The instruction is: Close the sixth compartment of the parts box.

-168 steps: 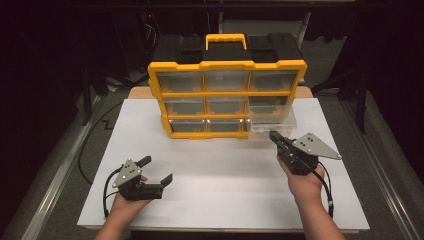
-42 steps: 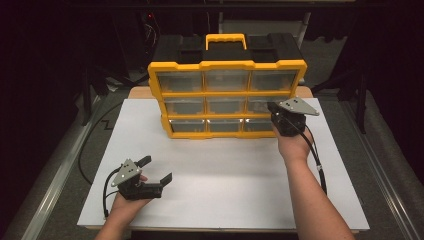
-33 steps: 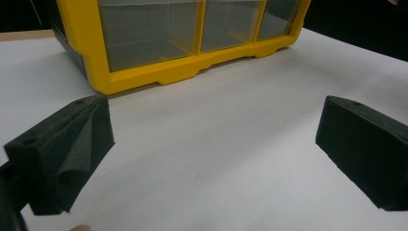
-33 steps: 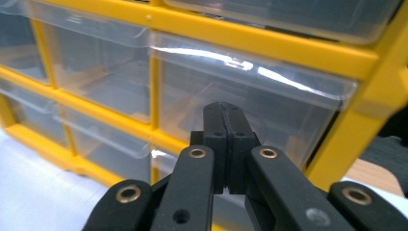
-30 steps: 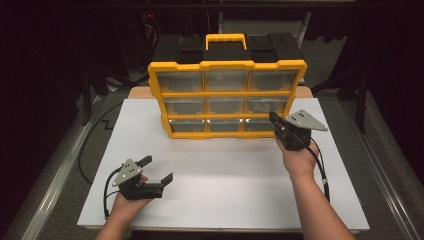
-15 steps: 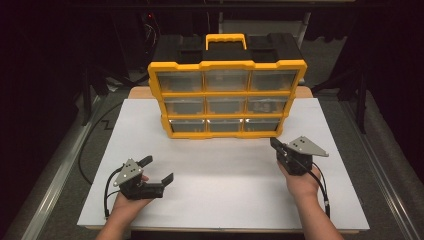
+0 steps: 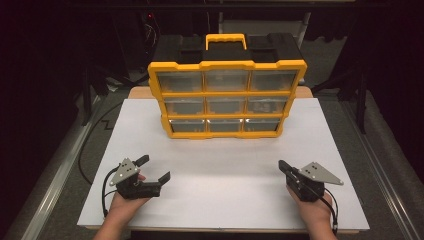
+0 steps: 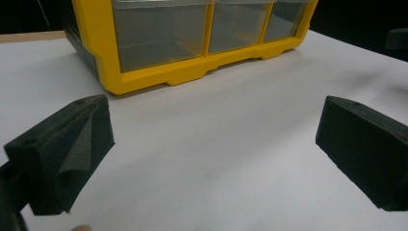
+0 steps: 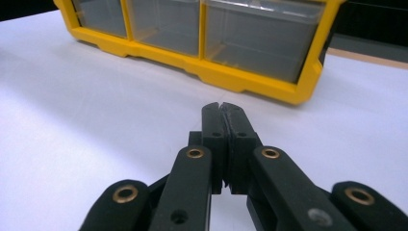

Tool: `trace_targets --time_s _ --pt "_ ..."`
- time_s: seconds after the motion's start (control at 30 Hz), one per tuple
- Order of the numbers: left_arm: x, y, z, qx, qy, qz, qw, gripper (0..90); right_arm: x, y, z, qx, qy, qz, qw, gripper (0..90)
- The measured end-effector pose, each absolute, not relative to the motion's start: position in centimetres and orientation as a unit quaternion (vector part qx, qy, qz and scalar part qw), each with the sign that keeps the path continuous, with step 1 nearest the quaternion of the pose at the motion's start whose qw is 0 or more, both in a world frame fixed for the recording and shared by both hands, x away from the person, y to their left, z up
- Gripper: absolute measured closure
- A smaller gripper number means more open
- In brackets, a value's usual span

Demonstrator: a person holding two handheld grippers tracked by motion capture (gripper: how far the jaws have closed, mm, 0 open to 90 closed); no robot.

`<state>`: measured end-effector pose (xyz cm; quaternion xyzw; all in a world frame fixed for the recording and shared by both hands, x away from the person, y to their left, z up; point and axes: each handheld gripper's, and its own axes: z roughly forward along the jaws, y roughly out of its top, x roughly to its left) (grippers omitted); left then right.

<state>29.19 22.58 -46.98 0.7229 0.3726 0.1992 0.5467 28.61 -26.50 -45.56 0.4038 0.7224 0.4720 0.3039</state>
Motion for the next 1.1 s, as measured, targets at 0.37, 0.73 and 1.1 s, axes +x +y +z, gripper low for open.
trace_targets --time_s 0.37,0.73,1.1 --pt "29.2 22.3 -47.1 0.728 0.371 0.198 0.541 0.9 27.9 -27.7 -46.5 0.413 0.721 0.474 0.290 79.0" --pt "29.2 22.5 -47.0 0.727 0.372 0.199 0.542 0.9 28.5 -26.9 -47.0 0.407 0.742 0.460 0.267 32.7" --pt "29.1 22.5 -47.0 0.727 0.371 0.198 0.542 0.9 27.2 -27.4 -45.8 0.407 0.701 0.507 0.292 0.1"
